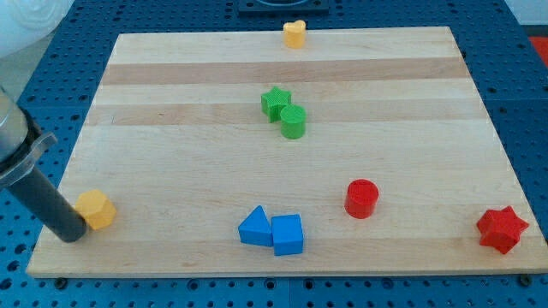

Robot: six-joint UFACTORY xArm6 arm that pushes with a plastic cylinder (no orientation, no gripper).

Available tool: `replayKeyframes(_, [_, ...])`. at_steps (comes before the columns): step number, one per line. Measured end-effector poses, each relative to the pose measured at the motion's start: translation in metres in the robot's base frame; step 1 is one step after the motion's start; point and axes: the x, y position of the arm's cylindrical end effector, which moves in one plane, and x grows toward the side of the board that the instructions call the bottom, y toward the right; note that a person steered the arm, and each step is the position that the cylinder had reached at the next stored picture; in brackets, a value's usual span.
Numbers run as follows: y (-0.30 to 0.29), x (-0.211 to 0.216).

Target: Move the yellow hexagon diagonally top left to the red circle

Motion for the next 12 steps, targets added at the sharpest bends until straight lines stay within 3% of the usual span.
replayKeyframes(3, [0.014, -0.060])
replayKeyframes(9, [0.145, -0.068])
replayKeyframes(12, [0.246, -0.068])
